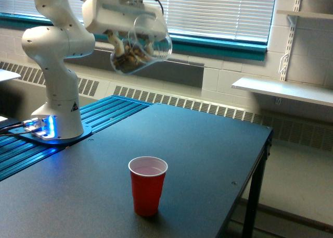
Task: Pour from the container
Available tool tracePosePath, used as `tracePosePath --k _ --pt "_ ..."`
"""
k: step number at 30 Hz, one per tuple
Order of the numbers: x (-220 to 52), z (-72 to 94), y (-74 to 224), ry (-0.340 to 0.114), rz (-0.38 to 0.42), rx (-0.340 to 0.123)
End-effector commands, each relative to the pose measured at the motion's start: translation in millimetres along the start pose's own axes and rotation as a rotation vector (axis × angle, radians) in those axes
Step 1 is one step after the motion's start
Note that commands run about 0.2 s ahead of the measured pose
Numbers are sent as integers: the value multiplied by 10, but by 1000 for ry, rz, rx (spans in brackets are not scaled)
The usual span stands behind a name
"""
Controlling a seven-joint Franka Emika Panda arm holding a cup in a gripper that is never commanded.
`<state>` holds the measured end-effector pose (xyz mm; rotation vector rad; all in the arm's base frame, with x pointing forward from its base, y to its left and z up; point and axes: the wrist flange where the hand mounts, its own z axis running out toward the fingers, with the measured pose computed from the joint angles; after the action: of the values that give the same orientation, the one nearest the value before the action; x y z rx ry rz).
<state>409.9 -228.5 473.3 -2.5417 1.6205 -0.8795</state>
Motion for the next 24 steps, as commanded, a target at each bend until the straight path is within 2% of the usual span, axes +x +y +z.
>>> tracePosePath --k 1,10,24 --pt "-106 57 41 10 18 -10" --pt "-280 217 100 -21 19 -39" --pt "-498 509 167 -65 19 -108"
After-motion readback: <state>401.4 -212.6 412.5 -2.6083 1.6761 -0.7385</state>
